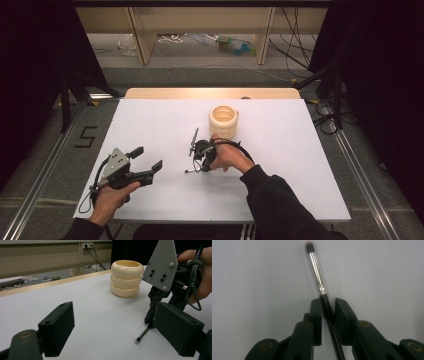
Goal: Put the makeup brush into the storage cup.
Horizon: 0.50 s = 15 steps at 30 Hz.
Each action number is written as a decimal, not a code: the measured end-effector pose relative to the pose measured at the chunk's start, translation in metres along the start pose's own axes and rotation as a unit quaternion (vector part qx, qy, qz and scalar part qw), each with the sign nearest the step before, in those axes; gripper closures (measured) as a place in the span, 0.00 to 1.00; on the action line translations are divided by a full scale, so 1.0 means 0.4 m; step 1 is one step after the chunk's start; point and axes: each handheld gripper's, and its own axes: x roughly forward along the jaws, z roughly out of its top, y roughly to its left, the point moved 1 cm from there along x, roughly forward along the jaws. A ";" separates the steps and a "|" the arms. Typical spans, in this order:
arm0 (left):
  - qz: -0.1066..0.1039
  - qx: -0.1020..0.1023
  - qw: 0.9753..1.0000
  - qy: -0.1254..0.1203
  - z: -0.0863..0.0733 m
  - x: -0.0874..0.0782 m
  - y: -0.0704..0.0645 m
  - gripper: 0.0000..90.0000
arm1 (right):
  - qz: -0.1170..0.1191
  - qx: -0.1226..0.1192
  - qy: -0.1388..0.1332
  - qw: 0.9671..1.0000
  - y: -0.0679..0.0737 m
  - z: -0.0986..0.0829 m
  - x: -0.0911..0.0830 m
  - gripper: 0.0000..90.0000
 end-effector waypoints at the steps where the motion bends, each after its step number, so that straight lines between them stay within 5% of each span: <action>1: 0.000 0.000 1.000 0.000 0.000 0.000 0.000 0.18 | 0.000 0.000 0.000 1.000 0.000 0.000 0.000 0.86; 15: 0.000 0.000 1.000 0.000 0.000 0.000 0.000 0.18 | 0.002 0.015 0.020 1.000 0.011 0.004 -0.002 0.91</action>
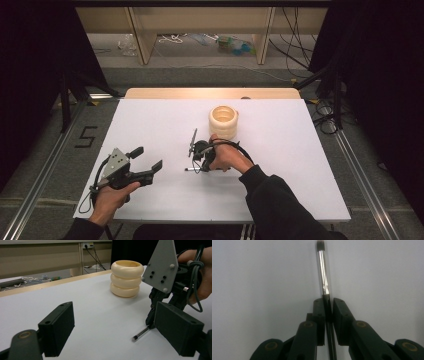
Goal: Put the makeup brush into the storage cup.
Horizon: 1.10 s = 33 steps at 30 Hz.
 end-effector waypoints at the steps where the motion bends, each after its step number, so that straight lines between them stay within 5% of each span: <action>1: 0.000 0.000 1.000 0.000 0.000 0.000 0.000 0.18 | -0.004 -0.011 -0.007 1.000 -0.003 0.001 0.002 0.91; 8: 0.000 0.000 1.000 0.000 0.000 0.000 0.000 0.19 | -0.001 0.006 0.005 1.000 0.002 0.001 0.000 0.93; 11: 0.000 0.001 1.000 0.000 0.000 0.000 0.000 0.19 | -0.010 -0.026 0.002 1.000 -0.008 0.002 0.002 0.93; 23: 0.000 0.000 1.000 0.000 0.000 0.000 0.000 0.19 | -0.018 -0.012 0.016 1.000 0.003 0.005 -0.003 0.94; 28: 0.000 0.001 1.000 -0.001 0.000 -0.001 0.000 0.19 | -0.017 -0.005 -0.020 1.000 0.002 -0.001 -0.025 0.94; 33: -0.001 0.001 1.000 -0.001 0.001 0.000 -0.001 0.19 | -0.042 0.006 -0.053 0.998 -0.007 -0.018 -0.060 0.94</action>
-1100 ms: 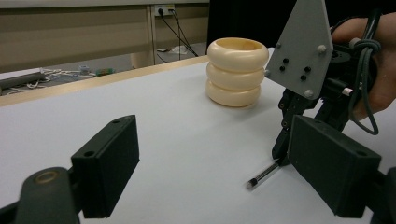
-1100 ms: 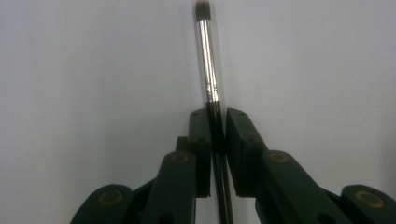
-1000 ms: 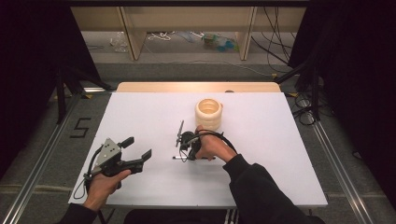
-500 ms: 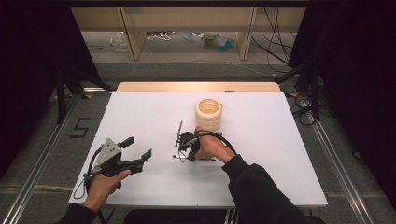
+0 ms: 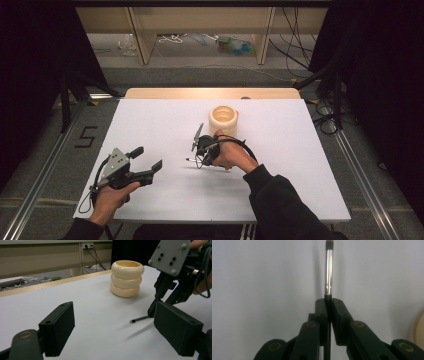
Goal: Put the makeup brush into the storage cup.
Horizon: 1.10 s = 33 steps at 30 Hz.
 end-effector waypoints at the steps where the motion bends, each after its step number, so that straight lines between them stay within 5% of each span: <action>1: 0.000 0.000 1.000 -0.001 0.000 0.000 0.000 0.19 | -0.004 0.003 -0.012 1.000 -0.003 -0.003 -0.010 0.94; 8: -0.002 -0.001 1.000 -0.002 0.001 -0.001 -0.001 0.19 | -0.033 0.028 -0.091 0.995 -0.012 -0.008 -0.069 0.94; 13: -0.001 -0.001 1.000 -0.002 0.001 -0.001 0.000 0.19 | -0.057 0.032 -0.116 0.991 -0.021 -0.013 -0.079 0.94; 14: -0.001 -0.001 1.000 -0.002 0.001 -0.001 0.000 0.19 | -0.071 0.035 -0.139 0.987 -0.029 -0.015 -0.082 0.94; 19: -0.001 -0.001 1.000 -0.002 0.001 -0.001 0.000 0.19 | -0.079 0.048 -0.164 0.982 -0.036 -0.021 -0.096 0.94; 24: -0.001 -0.001 1.000 -0.003 0.001 -0.001 0.001 0.19 | -0.088 0.069 -0.201 0.973 -0.047 -0.028 -0.112 0.94; 27: -0.001 -0.001 1.000 -0.002 0.001 -0.001 0.000 0.19 | -0.095 0.078 -0.229 0.966 -0.053 -0.031 -0.123 0.94; 28: -0.001 -0.001 1.000 -0.002 0.001 -0.001 0.000 0.19 | -0.097 0.085 -0.250 0.960 -0.058 -0.035 -0.131 0.94; 29: -0.001 -0.001 1.000 -0.002 0.001 -0.001 0.000 0.19 | -0.097 0.085 -0.250 0.960 -0.058 -0.035 -0.131 0.94; 30: -0.001 -0.001 1.000 -0.003 0.001 -0.001 0.000 0.19 | -0.105 0.090 -0.264 0.954 -0.064 -0.040 -0.139 0.94; 33: 0.000 -0.001 1.000 -0.002 0.001 -0.001 0.000 0.19 | -0.097 0.096 -0.271 0.953 -0.069 -0.047 -0.148 0.93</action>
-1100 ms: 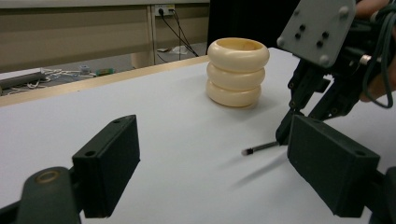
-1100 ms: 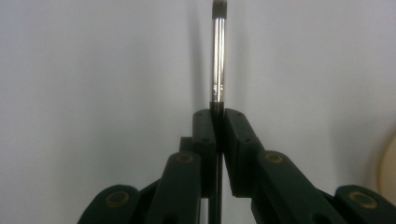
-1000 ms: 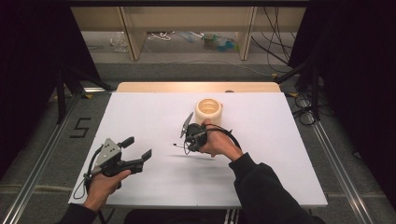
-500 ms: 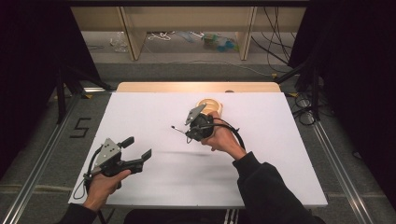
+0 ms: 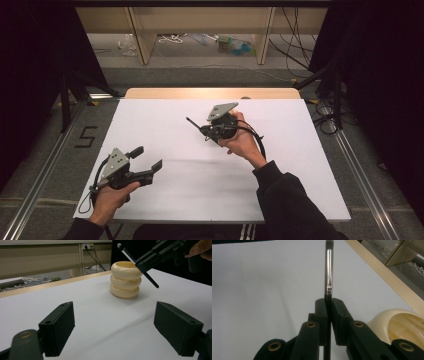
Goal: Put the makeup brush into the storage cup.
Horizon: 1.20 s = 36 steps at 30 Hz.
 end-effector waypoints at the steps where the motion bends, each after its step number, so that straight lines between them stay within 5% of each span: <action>1: 0.000 0.000 1.000 0.000 0.000 0.000 0.000 0.19 | -0.002 0.002 -0.005 1.000 -0.003 -0.001 -0.002 0.94; 15: -0.001 0.000 1.000 -0.001 0.000 0.001 -0.001 0.19 | -0.008 0.034 -0.058 0.998 -0.036 -0.003 -0.035 0.94; 36: -0.001 0.001 1.000 0.000 0.000 0.001 -0.001 0.19 | -0.028 0.048 -0.103 0.993 -0.074 0.002 -0.085 0.94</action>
